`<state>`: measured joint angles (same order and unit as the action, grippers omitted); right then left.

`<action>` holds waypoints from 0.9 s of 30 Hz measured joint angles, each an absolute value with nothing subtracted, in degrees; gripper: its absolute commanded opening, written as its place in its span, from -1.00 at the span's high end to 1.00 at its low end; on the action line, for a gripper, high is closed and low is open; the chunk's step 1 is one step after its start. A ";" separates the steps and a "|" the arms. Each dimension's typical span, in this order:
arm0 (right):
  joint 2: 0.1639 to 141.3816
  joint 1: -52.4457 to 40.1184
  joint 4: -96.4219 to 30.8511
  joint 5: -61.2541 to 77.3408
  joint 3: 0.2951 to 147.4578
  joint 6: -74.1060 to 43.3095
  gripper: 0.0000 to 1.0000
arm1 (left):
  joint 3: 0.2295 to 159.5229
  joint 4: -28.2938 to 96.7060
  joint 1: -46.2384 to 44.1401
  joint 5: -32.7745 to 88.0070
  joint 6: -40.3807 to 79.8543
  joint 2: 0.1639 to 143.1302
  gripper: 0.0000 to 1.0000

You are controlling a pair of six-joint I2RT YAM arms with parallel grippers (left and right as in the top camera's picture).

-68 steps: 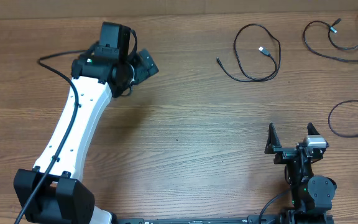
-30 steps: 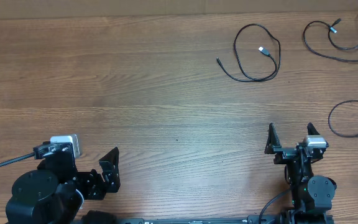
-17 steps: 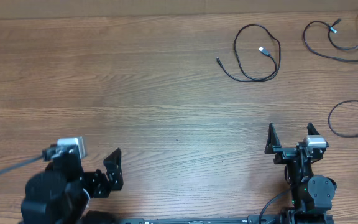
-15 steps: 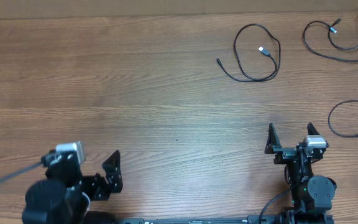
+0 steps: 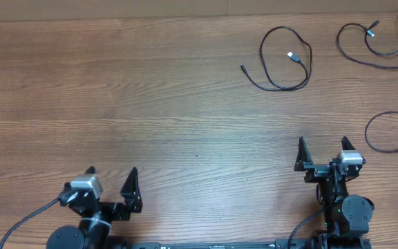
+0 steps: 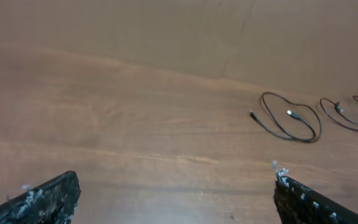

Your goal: Untangle cables

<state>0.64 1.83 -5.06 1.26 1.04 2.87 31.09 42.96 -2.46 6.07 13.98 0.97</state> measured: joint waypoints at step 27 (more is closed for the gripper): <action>0.62 1.83 -5.10 1.28 1.04 3.01 -1.00 | 0.89 4.29 -0.60 6.44 5.10 0.84 -0.99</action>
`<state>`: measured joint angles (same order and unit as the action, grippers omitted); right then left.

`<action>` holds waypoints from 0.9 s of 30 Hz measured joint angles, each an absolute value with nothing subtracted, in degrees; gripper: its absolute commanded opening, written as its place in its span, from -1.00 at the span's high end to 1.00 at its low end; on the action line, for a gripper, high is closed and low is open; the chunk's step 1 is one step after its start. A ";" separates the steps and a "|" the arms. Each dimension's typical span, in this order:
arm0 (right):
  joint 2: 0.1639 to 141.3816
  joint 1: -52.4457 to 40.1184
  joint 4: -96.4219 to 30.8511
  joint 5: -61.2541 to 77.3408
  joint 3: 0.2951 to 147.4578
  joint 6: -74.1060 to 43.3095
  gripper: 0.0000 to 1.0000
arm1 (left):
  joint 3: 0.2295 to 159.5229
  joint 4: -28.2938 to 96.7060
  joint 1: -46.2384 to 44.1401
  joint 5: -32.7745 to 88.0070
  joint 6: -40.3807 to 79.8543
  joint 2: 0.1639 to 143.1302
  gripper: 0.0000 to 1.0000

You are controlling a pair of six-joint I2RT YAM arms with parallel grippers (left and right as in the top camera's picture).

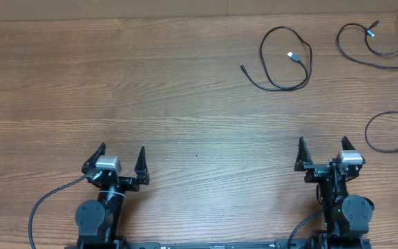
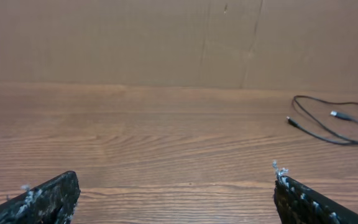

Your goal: Untangle cables

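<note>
A black cable (image 1: 282, 59) lies in a loop at the back right of the table, its silver plug inside the loop; the left wrist view shows that cable (image 2: 337, 124) far off to the right. A second black cable (image 1: 372, 41) curls at the far right corner. A third cable (image 1: 392, 131) loops at the right edge. My left gripper (image 1: 121, 157) stands open near the front edge, left of centre, with nothing between its fingers (image 2: 42, 199). My right gripper (image 1: 323, 151) is open near the front right, also empty.
The wooden table (image 1: 150, 90) stretches bare between the grippers and the cables. A brown cardboard wall (image 2: 166, 37) rises along the far edge.
My left arm has swung to face straight back and its gripper now sits further right and farther from the front edge. The right arm and the cables have not moved.
</note>
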<state>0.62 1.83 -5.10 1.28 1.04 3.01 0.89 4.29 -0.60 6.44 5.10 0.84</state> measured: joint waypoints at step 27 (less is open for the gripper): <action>0.62 1.85 -5.10 1.26 1.04 2.98 -1.00 | 0.82 4.25 -0.60 6.20 2.35 0.84 -0.99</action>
